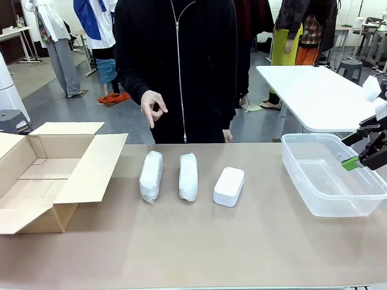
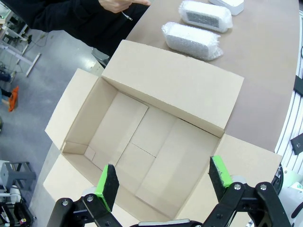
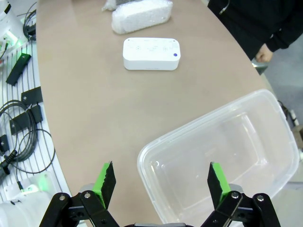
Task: Separate and place wrapped and unwrapped clocks.
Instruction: Pick up the Digital clock indicated by the person.
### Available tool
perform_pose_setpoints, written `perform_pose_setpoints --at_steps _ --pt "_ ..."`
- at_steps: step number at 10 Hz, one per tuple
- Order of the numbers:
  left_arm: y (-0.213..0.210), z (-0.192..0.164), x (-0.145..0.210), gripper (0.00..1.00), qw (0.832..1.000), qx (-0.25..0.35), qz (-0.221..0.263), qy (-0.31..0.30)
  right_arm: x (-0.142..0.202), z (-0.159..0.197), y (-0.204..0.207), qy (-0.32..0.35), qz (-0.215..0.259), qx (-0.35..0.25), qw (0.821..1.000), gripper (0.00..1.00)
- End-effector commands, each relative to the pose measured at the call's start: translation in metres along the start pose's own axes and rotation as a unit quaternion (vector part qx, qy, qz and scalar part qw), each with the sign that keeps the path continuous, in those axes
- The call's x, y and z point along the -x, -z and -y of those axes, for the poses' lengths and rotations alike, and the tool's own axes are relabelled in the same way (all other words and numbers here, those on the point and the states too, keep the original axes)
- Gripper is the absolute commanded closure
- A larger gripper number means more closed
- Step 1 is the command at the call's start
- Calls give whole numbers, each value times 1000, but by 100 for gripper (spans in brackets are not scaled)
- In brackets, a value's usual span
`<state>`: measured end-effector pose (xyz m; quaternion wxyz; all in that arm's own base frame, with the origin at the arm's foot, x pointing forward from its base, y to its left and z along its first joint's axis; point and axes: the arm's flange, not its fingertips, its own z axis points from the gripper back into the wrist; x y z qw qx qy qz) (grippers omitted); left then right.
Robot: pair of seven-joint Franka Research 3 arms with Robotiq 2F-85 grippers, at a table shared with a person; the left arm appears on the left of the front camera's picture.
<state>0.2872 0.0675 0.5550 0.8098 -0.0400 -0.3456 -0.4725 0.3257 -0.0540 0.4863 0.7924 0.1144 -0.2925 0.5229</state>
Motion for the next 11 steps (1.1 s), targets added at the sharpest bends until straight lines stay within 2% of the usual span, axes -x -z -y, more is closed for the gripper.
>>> perform_pose_setpoints --at_steps 1,5,11 --pt "1 -1 1 0 1000 2 0 3 1 1 2 -4 12 -7 1000 0" --pt "0 0 0 0 1000 0 0 0 1 1 2 -4 12 -7 1000 0" --pt "44 8 -75 0 991 45 -65 -109 1 1 2 -4 12 -7 1000 0"
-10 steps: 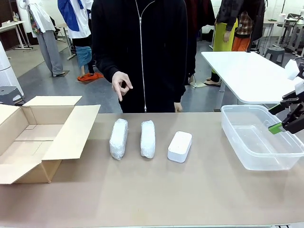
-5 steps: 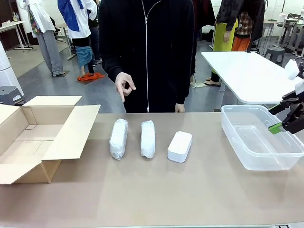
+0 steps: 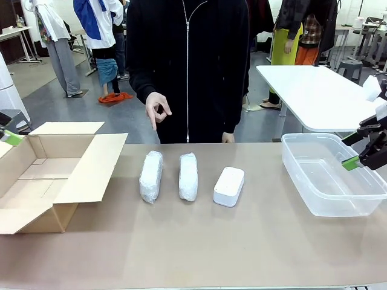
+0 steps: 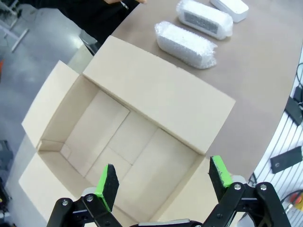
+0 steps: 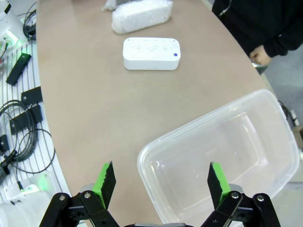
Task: Separate and place wrapped and unwrapped clocks.
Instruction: Pick up the Digital clock indicated by the person.
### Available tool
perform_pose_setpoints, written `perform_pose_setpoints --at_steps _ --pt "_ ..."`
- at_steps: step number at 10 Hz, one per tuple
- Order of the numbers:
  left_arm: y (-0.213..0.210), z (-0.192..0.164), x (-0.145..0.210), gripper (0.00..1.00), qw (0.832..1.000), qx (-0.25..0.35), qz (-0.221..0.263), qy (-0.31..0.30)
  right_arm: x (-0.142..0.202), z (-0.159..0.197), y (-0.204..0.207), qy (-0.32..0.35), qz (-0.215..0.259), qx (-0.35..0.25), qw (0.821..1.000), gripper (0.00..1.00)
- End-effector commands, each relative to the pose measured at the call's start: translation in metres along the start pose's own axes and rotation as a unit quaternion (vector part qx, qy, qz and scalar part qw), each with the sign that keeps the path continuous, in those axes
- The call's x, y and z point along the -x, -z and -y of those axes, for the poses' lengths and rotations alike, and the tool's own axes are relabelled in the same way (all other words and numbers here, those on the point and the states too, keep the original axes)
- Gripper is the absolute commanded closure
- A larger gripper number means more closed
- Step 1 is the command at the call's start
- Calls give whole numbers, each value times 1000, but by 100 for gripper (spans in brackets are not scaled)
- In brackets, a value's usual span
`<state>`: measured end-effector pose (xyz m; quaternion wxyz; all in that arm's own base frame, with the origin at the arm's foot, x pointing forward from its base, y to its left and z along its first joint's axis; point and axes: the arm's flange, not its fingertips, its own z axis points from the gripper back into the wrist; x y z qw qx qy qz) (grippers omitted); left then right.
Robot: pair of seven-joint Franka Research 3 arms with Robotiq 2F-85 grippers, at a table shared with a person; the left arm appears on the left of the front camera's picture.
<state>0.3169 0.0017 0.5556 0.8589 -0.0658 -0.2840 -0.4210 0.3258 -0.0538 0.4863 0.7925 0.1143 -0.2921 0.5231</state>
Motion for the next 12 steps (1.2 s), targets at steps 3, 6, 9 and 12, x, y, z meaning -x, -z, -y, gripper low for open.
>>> perform_pose_setpoints --at_steps 3,6,9,12 --pt "35 0 -64 0 995 18 -51 -89 1 1 2 -4 13 -7 1000 0" --pt "76 8 -98 0 988 -18 -84 -131 1 1 2 -4 13 -7 1000 0" --pt "116 15 -120 0 977 -50 -94 -187 1 1 2 -4 13 -7 1000 0" --pt "163 27 -144 0 967 -73 -135 -205 1 1 2 -4 13 -7 1000 0"
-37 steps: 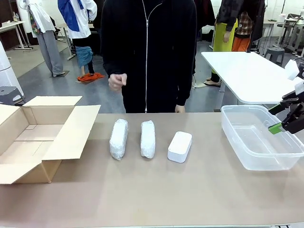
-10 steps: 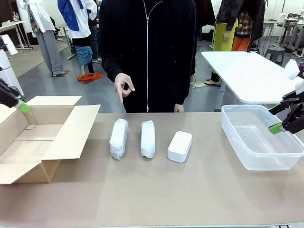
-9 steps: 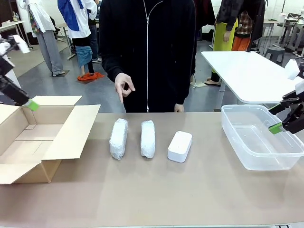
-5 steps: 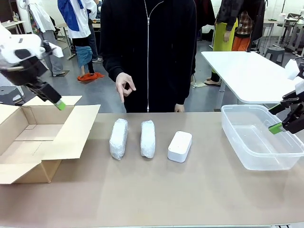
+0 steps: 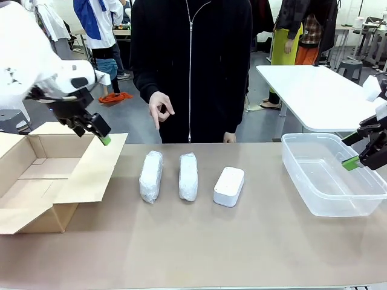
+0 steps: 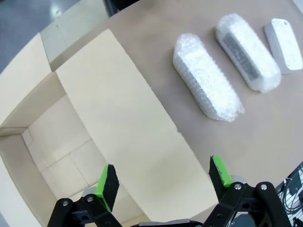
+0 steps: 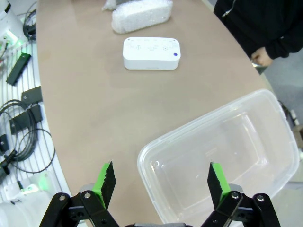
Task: Separate and place wrapped and unwrapped clocks.
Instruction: Pick up the Digital clock indicated by the person.
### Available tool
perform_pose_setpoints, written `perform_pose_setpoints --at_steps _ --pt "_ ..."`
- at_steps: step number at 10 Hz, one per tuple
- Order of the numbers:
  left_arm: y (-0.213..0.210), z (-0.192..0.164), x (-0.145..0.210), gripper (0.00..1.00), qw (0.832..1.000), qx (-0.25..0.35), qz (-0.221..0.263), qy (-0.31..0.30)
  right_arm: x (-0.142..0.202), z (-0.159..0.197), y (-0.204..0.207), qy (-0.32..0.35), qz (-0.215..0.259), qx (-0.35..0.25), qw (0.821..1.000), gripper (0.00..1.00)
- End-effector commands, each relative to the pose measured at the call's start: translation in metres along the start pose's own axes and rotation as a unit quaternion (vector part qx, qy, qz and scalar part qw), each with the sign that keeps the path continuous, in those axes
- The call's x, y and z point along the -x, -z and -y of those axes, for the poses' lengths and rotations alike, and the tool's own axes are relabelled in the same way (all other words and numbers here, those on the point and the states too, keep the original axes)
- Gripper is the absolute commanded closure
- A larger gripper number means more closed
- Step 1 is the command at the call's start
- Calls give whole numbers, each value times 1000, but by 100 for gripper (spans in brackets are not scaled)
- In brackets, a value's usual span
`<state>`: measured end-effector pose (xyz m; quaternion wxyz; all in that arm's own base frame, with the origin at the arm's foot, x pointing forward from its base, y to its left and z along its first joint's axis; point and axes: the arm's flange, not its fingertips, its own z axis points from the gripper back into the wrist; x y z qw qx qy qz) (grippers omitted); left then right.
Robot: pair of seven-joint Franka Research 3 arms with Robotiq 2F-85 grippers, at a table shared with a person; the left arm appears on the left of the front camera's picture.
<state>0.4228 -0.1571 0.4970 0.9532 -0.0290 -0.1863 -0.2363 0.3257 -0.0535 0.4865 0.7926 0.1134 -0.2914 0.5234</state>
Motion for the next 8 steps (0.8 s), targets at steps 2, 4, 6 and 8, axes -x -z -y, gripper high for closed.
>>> perform_pose_setpoints --at_steps 2,4,6,8 --pt "35 25 -34 0 999 -27 -38 -19 1 2 2 -4 14 -7 1000 0" --pt "57 46 -53 0 999 -10 -40 -15 1 2 2 -4 14 -7 1000 0" --pt "73 58 -67 0 999 9 -36 -18 1 2 2 -4 14 -7 1000 0" --pt "90 62 -82 0 999 13 -41 -26 1 2 2 -4 14 -7 1000 0"
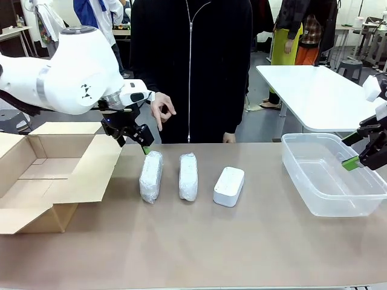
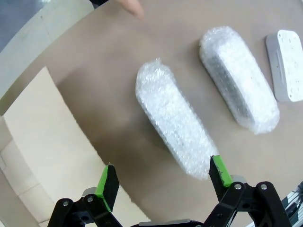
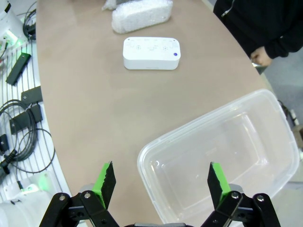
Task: Separate and place wrapped and unwrapped clocks.
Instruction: Pick up the Digital clock indicated by the person.
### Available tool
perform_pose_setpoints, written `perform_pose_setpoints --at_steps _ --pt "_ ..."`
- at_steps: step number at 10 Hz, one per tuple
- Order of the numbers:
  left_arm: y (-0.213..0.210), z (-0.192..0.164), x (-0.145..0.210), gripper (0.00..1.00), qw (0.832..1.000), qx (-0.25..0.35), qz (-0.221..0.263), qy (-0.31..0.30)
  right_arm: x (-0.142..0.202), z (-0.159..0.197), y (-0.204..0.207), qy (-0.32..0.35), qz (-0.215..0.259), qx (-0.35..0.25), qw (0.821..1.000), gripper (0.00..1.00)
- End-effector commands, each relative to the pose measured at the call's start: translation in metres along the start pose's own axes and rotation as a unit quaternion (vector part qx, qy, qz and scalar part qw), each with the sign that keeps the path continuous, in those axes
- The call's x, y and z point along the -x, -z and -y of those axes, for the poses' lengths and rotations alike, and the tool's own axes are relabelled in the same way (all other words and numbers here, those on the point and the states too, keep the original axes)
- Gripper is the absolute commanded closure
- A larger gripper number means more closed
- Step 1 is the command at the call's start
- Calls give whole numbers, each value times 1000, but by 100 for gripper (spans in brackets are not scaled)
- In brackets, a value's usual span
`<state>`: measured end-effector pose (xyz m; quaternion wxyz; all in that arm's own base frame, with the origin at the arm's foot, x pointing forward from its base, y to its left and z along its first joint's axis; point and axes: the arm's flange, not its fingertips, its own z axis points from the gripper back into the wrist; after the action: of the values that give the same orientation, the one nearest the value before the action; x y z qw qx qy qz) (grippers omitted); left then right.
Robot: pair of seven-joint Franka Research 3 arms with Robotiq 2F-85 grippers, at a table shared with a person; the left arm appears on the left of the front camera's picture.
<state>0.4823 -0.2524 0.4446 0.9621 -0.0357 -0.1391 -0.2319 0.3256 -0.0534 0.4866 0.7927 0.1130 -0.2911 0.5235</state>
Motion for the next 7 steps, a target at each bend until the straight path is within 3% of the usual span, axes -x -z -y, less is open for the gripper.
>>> perform_pose_setpoints --at_steps 1,7 --pt "19 4 -18 0 1000 4 1 -28 1 2 2 -4 14 -7 1000 0" --pt "70 17 -28 0 996 9 -19 -84 1 2 2 -4 14 -7 1000 0"
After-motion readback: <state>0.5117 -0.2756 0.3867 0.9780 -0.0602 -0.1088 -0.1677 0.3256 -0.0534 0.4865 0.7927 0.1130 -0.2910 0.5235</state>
